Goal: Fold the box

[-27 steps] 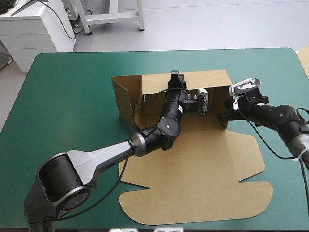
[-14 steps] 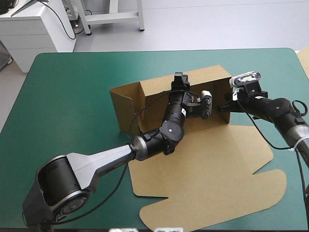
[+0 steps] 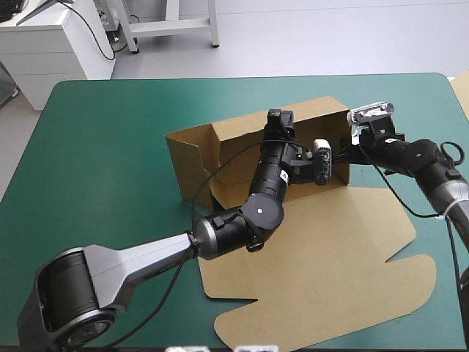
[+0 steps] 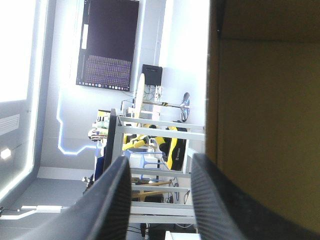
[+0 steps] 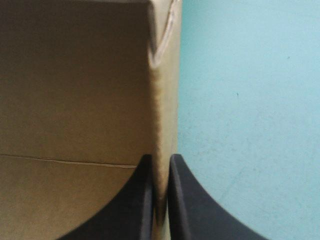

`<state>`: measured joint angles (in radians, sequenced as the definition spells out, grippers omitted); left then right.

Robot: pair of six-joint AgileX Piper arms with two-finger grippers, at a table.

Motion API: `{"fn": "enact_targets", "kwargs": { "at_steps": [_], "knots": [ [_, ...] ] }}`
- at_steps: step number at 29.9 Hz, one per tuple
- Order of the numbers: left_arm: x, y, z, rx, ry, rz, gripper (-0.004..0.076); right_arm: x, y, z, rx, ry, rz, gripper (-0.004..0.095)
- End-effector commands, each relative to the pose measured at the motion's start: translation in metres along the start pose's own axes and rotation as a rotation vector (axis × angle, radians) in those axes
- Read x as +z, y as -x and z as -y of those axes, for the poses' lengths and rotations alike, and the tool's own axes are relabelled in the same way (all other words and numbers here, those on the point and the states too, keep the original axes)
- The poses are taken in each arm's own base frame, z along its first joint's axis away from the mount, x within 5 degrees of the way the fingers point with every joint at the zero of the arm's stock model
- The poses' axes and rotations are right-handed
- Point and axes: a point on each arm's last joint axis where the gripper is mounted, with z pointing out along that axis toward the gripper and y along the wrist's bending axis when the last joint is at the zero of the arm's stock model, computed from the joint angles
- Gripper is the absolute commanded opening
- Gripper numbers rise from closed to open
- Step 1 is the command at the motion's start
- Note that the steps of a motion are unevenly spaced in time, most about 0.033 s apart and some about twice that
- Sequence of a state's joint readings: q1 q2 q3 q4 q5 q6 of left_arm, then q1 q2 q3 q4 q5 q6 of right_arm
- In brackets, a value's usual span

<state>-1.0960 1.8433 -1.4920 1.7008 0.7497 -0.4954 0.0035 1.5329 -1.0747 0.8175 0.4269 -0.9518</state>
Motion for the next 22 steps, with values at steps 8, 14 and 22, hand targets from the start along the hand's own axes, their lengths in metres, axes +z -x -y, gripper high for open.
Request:
{"fn": "enact_targets", "kwargs": {
  "at_steps": [8,14,22],
  "knots": [
    [-0.058,-0.021,-0.110,-0.163,0.241,0.029,0.0008,-0.011,0.012,-0.010,0.046,0.091,-0.041,0.0003],
    [-0.071,-0.071,-0.152,-0.375,0.223,-0.020,0.0008,-0.019,0.020,-0.017,0.125,0.156,-0.074,0.0003],
    [-0.080,-0.173,-0.197,-0.687,0.281,-0.208,0.0008,-0.030,0.022,-0.047,0.152,0.159,-0.155,0.0003]
  ]
}}
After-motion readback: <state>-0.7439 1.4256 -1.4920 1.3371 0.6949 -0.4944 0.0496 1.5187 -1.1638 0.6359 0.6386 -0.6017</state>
